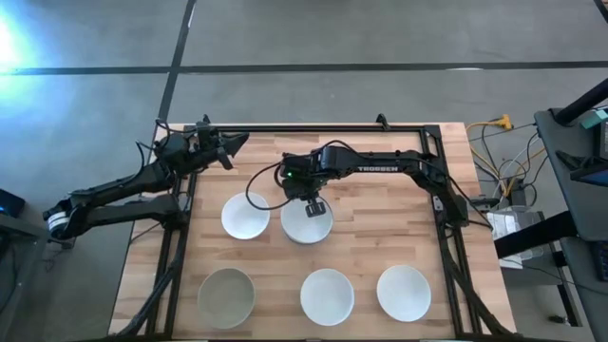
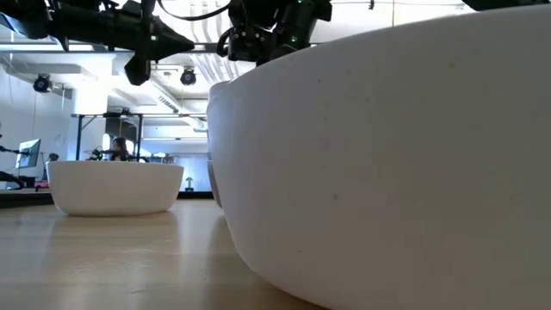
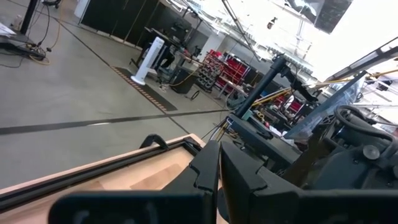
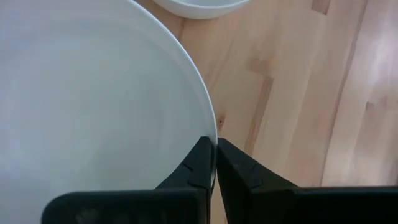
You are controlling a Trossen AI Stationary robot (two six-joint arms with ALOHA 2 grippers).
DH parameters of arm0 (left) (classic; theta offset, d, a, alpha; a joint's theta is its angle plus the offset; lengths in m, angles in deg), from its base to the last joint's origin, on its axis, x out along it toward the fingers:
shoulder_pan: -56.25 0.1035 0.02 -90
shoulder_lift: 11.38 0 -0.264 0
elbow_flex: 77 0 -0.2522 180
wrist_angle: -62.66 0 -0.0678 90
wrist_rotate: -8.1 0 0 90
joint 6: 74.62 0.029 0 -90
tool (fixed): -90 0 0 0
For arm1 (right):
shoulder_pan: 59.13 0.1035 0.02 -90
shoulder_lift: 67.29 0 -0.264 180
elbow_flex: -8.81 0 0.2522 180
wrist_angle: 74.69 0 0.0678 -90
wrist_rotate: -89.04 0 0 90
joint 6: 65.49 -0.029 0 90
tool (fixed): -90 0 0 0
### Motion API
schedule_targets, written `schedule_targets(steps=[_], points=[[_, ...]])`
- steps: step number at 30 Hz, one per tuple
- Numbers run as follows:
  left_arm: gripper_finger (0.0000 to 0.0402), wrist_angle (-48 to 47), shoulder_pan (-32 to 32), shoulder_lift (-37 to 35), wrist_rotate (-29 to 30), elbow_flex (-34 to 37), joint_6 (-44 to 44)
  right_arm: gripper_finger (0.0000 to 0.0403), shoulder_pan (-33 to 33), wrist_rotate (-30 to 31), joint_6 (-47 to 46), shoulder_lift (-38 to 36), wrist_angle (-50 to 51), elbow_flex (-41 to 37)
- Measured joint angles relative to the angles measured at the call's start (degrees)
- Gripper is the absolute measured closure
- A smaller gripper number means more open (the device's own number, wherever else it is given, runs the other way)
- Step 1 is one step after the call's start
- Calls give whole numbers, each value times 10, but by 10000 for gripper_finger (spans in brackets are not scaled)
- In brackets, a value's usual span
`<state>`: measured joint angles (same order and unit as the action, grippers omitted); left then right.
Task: Nest bowls inside each other
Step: Stack the white bowl on top of the black bowl
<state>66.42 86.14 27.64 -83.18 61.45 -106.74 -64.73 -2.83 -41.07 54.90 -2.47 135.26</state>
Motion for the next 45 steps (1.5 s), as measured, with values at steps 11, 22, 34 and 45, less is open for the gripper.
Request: schedule_targets(steps=[11, 22, 34, 45], points=[[402, 0, 0, 3, 0, 0, 10, 369, -1, -10, -2, 0, -11, -1], [402, 0, 0, 2, 0, 0, 10, 321, -1, -17, 1, -1, -40, -3], [402, 0, 0, 3, 0, 0, 10, 356, -1, -27, -7, -1, -51, -22], [402, 0, 0, 2, 0, 0, 10, 393, 0, -2, -19, -2, -35, -2]])
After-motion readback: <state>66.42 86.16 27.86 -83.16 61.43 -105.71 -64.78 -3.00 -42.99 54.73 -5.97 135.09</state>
